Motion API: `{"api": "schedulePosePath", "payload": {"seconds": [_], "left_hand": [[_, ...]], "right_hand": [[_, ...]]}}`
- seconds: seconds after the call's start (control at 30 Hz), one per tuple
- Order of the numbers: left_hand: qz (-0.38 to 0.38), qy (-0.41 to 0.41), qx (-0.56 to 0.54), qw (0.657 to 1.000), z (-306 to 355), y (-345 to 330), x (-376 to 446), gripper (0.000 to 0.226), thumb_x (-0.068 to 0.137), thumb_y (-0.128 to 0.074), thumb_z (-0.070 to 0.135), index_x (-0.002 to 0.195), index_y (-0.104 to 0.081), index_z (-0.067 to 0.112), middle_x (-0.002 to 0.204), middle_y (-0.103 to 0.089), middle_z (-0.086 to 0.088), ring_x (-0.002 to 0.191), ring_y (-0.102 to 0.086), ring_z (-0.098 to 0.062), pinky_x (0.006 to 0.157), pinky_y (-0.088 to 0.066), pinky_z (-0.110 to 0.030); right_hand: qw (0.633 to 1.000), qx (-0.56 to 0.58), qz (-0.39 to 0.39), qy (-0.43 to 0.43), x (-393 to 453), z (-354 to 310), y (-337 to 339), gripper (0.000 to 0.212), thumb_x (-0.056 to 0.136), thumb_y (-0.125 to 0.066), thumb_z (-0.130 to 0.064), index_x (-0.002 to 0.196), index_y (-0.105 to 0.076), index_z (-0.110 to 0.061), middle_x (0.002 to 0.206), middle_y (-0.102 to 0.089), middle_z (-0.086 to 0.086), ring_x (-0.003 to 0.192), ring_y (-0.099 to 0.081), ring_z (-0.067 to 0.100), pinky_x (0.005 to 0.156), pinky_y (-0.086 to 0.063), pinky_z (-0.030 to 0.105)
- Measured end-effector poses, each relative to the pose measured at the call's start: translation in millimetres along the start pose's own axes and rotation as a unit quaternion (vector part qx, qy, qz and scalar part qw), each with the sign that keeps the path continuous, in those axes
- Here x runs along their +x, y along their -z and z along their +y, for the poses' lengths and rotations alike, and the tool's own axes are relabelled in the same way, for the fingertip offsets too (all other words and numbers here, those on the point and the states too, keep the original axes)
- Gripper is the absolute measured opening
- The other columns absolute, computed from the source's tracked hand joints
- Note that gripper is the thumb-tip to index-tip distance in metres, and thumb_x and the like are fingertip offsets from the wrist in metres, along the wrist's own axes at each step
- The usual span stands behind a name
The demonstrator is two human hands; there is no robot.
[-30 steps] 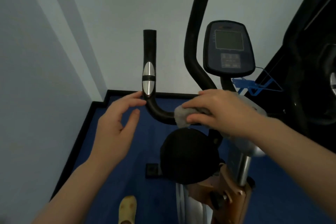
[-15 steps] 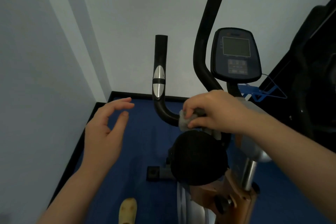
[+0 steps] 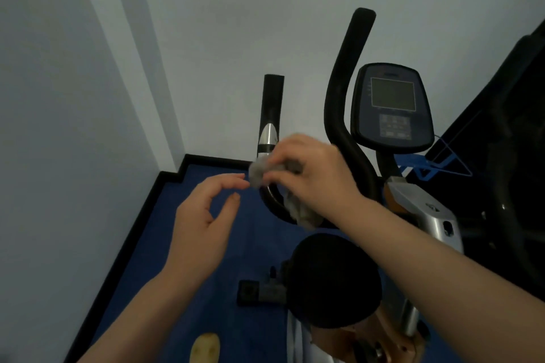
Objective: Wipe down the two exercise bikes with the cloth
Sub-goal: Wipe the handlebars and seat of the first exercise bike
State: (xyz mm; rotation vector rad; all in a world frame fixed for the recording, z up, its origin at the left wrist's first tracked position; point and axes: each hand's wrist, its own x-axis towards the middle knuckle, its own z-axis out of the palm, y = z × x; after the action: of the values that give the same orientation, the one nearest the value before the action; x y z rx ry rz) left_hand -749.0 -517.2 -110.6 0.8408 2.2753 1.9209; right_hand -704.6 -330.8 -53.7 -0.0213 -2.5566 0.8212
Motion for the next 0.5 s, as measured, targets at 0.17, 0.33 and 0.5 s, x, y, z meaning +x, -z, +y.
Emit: {"api": "schedulePosePath", "payload": {"seconds": [0.17, 0.33, 0.5], "left_hand": [[0.017, -0.010, -0.007, 1.000, 1, 10, 8, 0.035, 0.094, -0.057, 0.002, 0.099, -0.066, 0.035, 0.116, -0.066, 0.017, 0.115, -0.058, -0.004, 0.092, -0.046, -0.019], [0.020, 0.000, -0.010, 1.000, -3, 7, 15, 0.035, 0.094, -0.057, 0.002, 0.098, -0.067, 0.035, 0.114, -0.066, 0.018, 0.113, -0.059, -0.005, 0.082, -0.045, -0.009], [0.017, -0.010, -0.020, 1.000, 2, 1, 25, 0.024, 0.091, -0.055, 0.014, 0.099, -0.067, 0.033, 0.109, -0.067, 0.019, 0.111, -0.059, -0.003, 0.086, -0.041, -0.007]], "right_hand": [[0.981, 0.107, 0.028, -0.157, -4, 4, -3, 0.023, 0.071, -0.086, -0.023, 0.071, -0.064, -0.030, 0.083, -0.062, -0.008, 0.068, -0.061, -0.001, 0.057, -0.049, 0.014], [0.983, 0.081, 0.056, -0.153, 1, 0, -11, 0.022, 0.072, -0.085, -0.024, 0.074, -0.063, -0.026, 0.084, -0.058, -0.011, 0.078, -0.055, -0.001, 0.067, -0.043, 0.009], [0.985, 0.057, 0.070, -0.146, 17, 0, -15, 0.022, 0.077, -0.080, -0.026, 0.076, -0.058, -0.025, 0.088, -0.054, -0.010, 0.082, -0.053, -0.002, 0.067, -0.038, 0.006]]}}
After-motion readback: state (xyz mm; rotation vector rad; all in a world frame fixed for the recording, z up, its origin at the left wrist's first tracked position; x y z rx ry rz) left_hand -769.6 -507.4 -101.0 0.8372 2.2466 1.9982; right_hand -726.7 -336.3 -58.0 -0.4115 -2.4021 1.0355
